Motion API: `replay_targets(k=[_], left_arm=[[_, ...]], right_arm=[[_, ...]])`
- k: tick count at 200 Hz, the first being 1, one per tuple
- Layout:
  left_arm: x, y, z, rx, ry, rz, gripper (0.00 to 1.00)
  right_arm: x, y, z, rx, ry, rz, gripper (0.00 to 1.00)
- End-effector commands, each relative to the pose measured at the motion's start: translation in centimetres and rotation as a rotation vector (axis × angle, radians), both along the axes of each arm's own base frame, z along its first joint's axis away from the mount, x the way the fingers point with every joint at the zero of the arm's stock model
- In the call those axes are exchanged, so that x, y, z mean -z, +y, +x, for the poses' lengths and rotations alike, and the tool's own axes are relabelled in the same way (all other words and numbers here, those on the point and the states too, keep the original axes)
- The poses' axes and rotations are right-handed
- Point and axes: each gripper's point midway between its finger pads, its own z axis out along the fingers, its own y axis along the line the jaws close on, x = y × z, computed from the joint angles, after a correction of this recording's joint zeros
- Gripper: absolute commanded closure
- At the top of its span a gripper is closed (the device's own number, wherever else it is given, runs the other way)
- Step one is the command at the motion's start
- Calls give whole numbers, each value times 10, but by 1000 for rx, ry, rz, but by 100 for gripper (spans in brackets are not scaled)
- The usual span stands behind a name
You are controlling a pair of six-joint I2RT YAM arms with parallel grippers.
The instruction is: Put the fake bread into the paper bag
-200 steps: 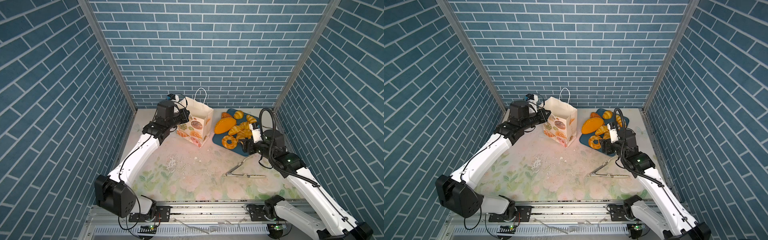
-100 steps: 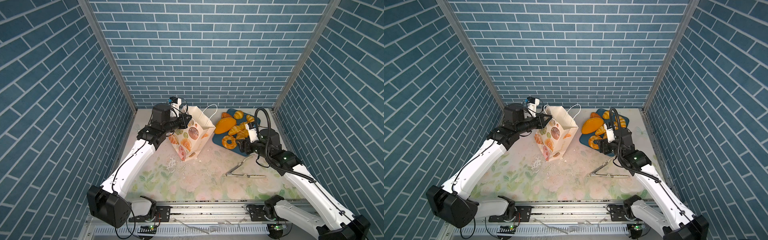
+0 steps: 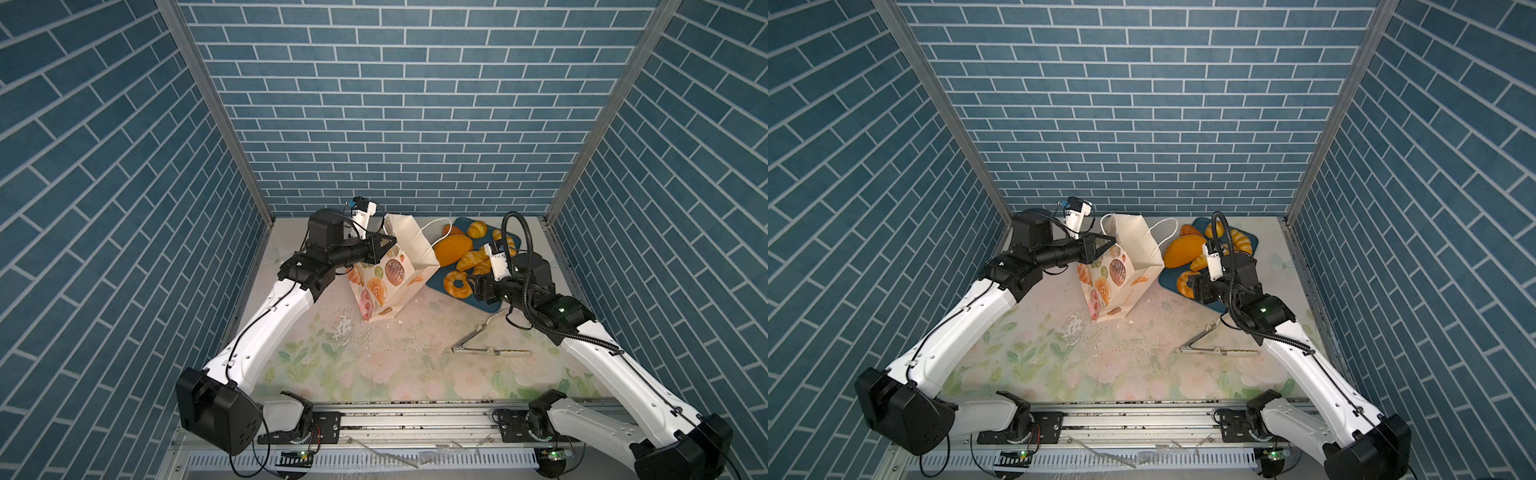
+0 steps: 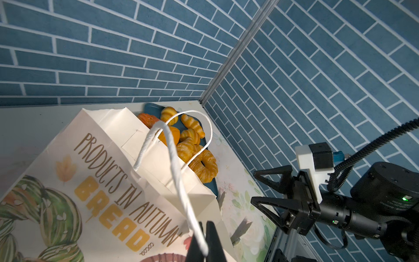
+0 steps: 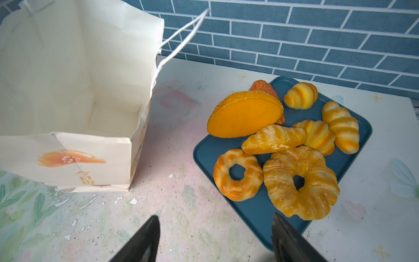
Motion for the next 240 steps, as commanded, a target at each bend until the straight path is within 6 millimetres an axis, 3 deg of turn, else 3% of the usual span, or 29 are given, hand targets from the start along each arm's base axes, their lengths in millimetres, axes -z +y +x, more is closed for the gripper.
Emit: replay_targets(k=[1,27,68,88,144,189,240], left_arm=[[-21,-18,-5,79,-67,-30,100],[-31,-25,-8,110,-88,-59,100],[-35,-17,-21,105,-114,-70,100],[-24,-10,-22,84,-100,-41,100],[25,20,-2,-24,7,12,100],[33,44,-1,-101,25,90,99],[43,57,-3,-143,44,177,94]], right_arm=[[-24,-3,4,35,-61,28,23],[-27,-9,2,60,-77,21,23],[-35,-22,-1,113,-130,20,23],[-36,-24,0,122,-142,19,23],[-26,-21,4,120,-111,1,23],[-25,-23,5,128,-112,-6,23],[-25,-15,11,112,-106,-4,23]])
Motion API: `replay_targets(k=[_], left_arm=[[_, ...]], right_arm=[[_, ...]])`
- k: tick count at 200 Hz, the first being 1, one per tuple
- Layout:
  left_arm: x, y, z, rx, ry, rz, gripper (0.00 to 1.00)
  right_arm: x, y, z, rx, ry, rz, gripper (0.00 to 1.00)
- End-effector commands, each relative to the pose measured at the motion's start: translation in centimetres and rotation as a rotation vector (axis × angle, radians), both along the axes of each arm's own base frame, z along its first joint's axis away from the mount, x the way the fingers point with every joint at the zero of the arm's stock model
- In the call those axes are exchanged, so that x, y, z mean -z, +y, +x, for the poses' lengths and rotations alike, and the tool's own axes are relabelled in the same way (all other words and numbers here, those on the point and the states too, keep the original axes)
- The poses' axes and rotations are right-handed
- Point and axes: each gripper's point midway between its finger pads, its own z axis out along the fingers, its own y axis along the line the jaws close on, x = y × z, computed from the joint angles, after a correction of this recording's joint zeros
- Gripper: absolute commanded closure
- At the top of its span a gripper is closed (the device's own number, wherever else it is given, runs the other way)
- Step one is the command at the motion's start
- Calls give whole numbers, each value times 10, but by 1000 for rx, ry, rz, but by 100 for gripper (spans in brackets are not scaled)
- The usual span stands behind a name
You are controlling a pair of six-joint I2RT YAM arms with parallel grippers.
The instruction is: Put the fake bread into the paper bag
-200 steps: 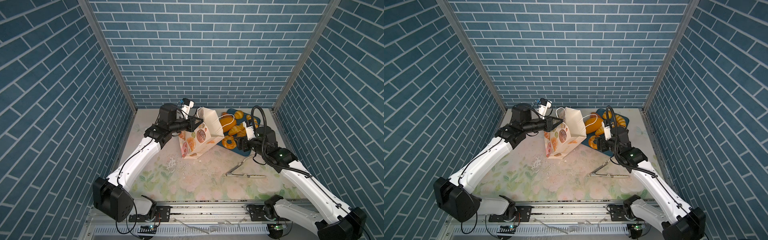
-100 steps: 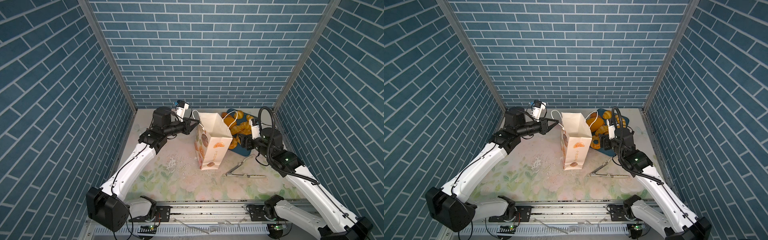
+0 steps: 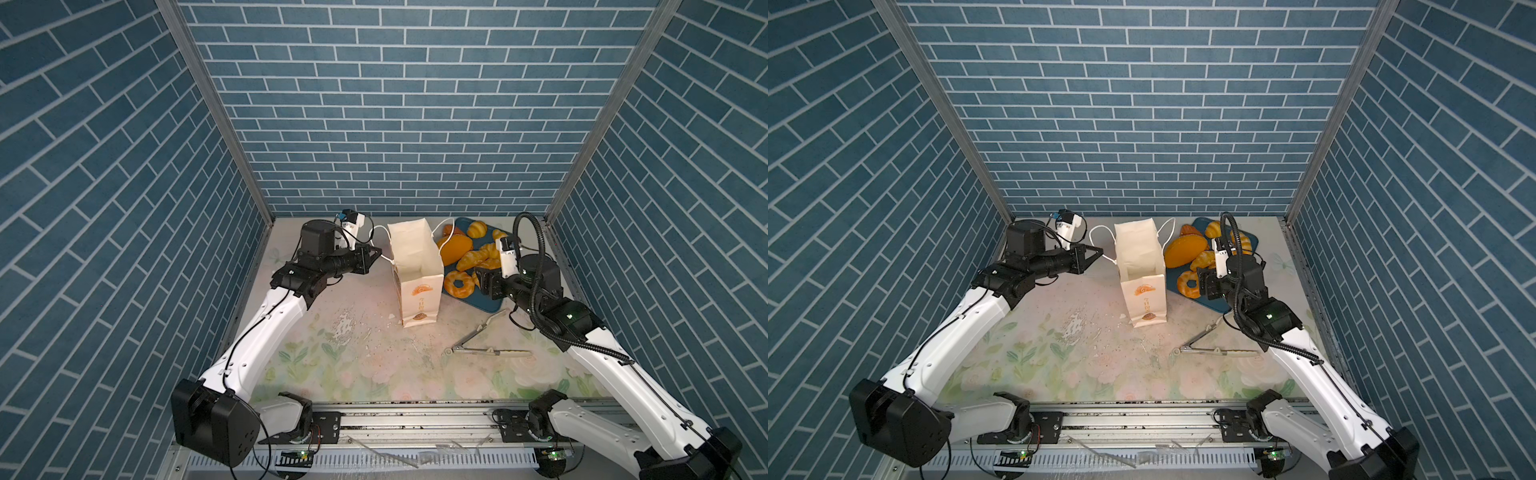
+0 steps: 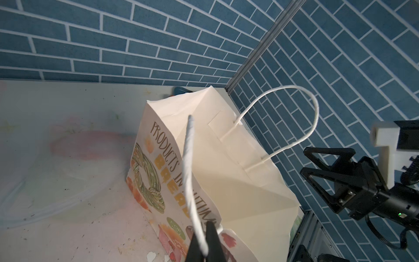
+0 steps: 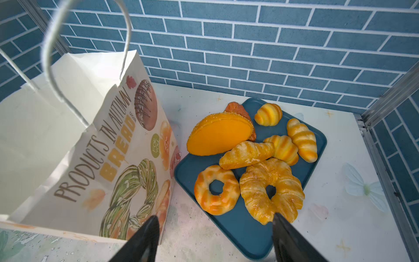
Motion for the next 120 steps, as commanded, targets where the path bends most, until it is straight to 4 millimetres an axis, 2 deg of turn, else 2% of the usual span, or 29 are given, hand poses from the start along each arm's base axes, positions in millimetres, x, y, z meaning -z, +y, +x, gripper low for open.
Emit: replay_targets(k=[1,38,83,120], left_arm=[[-1,11,-3,-25,-6,64,94],[-6,24,-4,-74,-16,132,94],[-12,31,-5,-91,-20,172,96],[-13,42,-1,-123,-6,177,100]], right_arm=[[-3,5,5,-1,-6,11,22],[-1,8,10,6,6,19,22],[-1,13,15,4,19,37,22],[2,17,17,1,29,51,22]])
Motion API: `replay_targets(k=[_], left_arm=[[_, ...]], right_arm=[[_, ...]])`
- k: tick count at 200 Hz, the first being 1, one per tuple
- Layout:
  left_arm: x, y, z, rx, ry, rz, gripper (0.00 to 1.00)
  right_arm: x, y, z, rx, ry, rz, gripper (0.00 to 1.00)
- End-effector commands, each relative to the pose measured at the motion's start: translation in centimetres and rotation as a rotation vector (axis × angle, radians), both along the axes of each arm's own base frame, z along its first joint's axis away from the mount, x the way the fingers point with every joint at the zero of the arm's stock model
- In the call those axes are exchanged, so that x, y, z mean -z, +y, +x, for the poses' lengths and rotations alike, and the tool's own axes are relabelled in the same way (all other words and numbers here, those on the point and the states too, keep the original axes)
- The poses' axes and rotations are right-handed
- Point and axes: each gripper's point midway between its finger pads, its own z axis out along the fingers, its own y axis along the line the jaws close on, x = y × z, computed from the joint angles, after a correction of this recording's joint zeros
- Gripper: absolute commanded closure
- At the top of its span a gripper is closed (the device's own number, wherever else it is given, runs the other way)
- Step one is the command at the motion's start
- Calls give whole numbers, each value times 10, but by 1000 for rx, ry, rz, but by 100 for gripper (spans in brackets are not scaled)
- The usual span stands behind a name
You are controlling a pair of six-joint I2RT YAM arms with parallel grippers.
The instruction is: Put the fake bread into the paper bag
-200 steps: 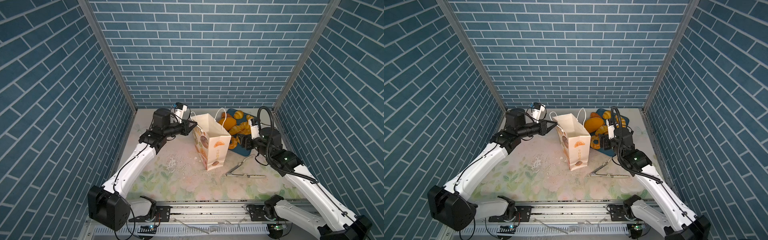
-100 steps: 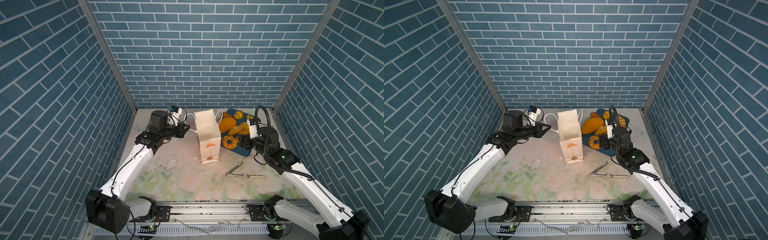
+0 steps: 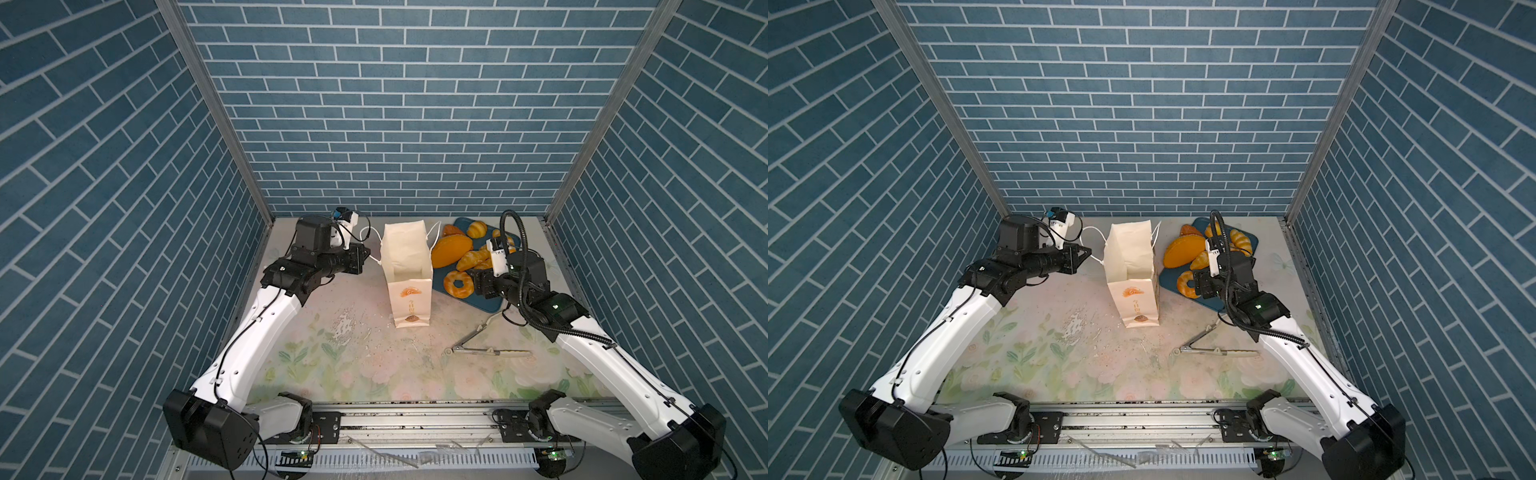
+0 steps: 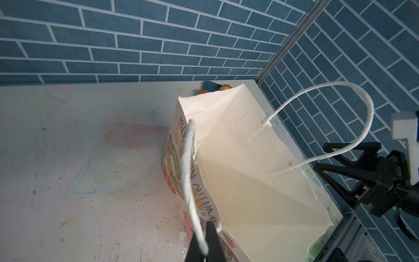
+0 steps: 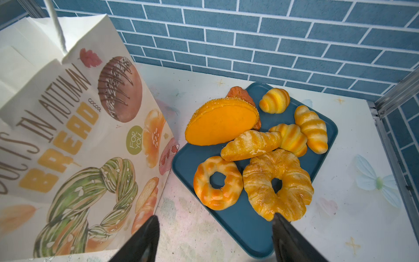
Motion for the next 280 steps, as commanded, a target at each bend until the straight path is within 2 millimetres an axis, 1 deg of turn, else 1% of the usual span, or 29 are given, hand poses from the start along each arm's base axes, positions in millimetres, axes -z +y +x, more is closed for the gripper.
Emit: replay_targets(k=[1,32,73,110,163,191,212,232,252,260,272,280], left_arm=[[-6,13,1,-33,-5,24,100],[-11,24,2,-65,-8,26,100],[-15,31,0,-80,-18,33,100],[-20,32,1,-81,-23,31,100],[-20,33,4,-84,-12,36,100],[-25,38,1,-104,-33,47,100],[-23,38,2,-103,-23,46,100],[-22,36,3,-99,-22,31,82],[-26,34,4,-95,-34,10,58],[-29,34,3,-93,-44,6,50],[-35,34,3,-93,-63,3,42],[-39,34,1,-89,-76,4,38]], right_arm=[[-24,8,5,6,-39,74,22],[-20,7,5,12,-30,78,22],[-16,6,7,22,-21,71,22],[-14,8,8,22,-12,74,22],[-9,8,9,26,2,66,22],[-5,4,11,64,18,67,22],[-2,-8,15,153,38,63,22],[-2,-15,18,215,53,71,22],[-1,-22,18,278,72,88,21],[-1,-26,18,314,83,95,21],[0,-33,17,376,98,117,21],[0,-39,15,421,106,131,22]])
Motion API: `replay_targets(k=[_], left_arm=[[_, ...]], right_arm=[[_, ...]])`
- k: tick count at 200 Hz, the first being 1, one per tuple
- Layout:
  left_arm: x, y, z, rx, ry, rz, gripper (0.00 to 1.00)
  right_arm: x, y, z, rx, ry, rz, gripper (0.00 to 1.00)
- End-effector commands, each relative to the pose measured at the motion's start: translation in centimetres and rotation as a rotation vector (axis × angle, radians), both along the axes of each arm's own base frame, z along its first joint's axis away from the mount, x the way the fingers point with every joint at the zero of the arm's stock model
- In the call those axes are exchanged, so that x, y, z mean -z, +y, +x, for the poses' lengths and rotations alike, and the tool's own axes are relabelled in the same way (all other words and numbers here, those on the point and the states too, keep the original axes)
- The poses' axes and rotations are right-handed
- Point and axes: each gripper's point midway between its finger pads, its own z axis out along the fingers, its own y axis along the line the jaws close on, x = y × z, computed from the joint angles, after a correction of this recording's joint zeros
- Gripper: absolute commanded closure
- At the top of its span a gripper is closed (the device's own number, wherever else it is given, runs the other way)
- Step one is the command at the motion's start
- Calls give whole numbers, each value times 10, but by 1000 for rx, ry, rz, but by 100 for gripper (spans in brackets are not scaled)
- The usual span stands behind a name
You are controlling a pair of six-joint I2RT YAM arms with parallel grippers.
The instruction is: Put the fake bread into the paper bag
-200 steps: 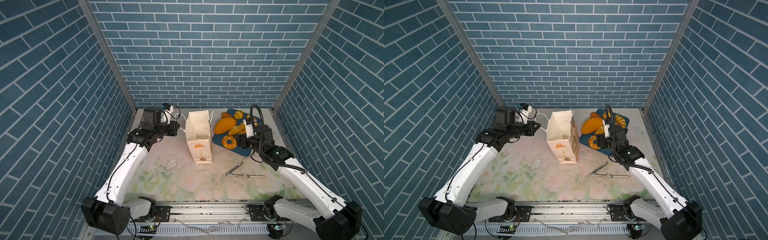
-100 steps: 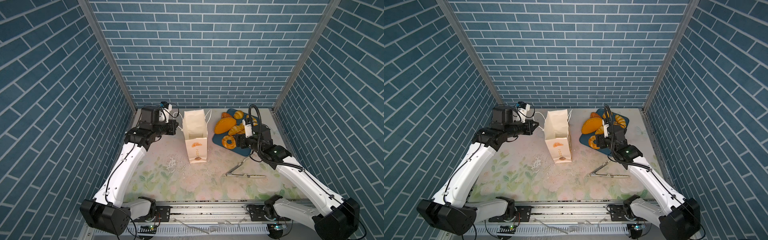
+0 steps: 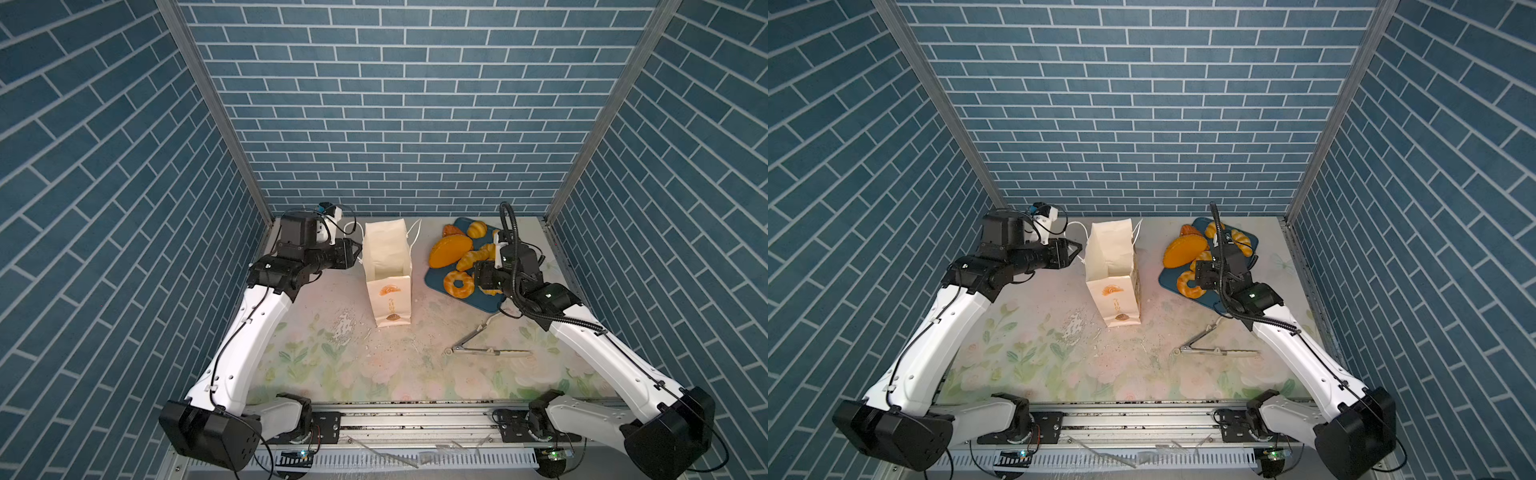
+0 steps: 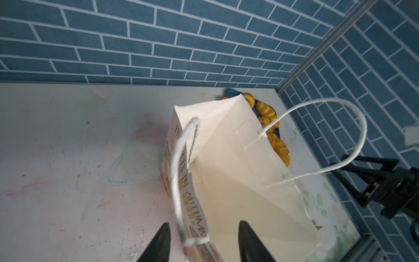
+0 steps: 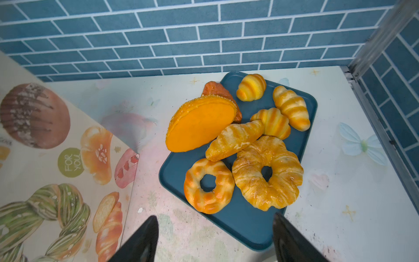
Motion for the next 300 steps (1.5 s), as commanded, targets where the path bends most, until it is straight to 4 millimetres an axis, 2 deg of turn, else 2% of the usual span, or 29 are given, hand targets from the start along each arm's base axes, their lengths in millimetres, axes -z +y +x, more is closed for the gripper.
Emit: replay_targets(k=[1,27,55,81,107,149,179,223,267,300], left_arm=[[-26,1,-4,10,-79,-19,37],[-39,9,-5,3,-119,-10,27],[-47,23,-2,-30,-132,-74,22],[-52,35,-2,-52,-138,-134,21],[-58,47,-2,-82,-136,-174,20],[-47,61,-6,-120,-117,-184,17],[-37,67,-11,-140,-102,-186,13],[-29,67,-13,-140,-80,-185,13],[-27,66,-15,-137,-68,-191,13],[-25,66,-18,-139,-57,-187,13]], right_arm=[[-1,-21,-3,180,33,52,22],[2,-36,-8,305,43,103,26],[10,-37,-14,362,89,177,27],[29,-47,-28,495,212,203,26],[52,-54,-48,658,360,246,20],[100,-49,-81,863,534,425,15],[123,-42,-97,921,606,476,12],[146,-20,-104,914,665,501,9],[165,-10,-118,943,734,509,7],[179,2,-121,946,784,530,7]])
